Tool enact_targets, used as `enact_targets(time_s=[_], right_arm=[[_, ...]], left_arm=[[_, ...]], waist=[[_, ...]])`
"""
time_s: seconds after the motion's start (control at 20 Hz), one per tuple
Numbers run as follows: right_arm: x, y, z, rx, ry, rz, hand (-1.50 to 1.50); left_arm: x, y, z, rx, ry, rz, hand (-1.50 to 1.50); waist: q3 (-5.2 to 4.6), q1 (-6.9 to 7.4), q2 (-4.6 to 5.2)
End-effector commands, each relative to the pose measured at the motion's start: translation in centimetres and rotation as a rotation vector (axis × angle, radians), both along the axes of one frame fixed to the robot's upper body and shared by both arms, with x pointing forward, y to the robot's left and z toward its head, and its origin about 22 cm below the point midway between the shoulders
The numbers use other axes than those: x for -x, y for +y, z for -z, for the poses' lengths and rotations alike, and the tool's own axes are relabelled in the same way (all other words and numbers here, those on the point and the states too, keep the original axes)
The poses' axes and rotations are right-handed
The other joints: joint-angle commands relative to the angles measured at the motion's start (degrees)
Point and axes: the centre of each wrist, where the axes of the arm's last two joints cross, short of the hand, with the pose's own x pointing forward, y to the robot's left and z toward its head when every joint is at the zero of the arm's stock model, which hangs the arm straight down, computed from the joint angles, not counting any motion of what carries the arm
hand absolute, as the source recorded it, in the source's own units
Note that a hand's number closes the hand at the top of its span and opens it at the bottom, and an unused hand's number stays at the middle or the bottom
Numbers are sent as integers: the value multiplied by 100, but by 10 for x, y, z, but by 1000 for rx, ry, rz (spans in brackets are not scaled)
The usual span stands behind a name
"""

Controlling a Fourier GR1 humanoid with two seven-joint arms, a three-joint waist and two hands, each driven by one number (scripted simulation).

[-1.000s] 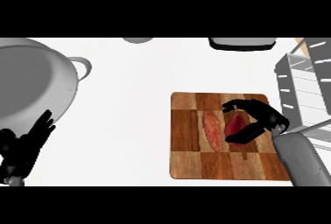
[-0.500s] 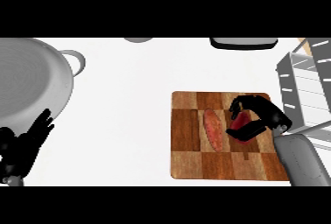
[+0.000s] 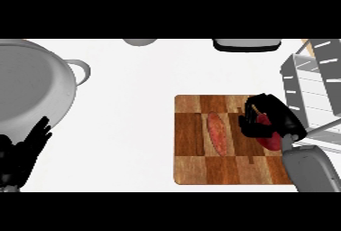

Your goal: Pick the pear from the cutting board and place it in the tiered basket

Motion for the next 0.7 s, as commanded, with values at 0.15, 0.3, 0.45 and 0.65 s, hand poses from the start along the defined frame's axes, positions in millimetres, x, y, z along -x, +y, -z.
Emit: enact_targets(time_s=[0.15,0.3,0.45,0.65], right_arm=[[41,80,-56,276,-295,104,150],[65,97,-86,337,-411,213,150],[100,111,-110,344,-480,300,150],[128,110,-146,334,-545,385,150]], left_arm=[[5,0,6,-4,23,-18,0],[6,9,2,-4,11,-30,0],[9,-2,10,8,16,-26,0],[2,2,-5,9,-16,1,0]], waist=[[-16,-215,-108],[3,-192,-60],[20,-143,-11],[35,4,66]])
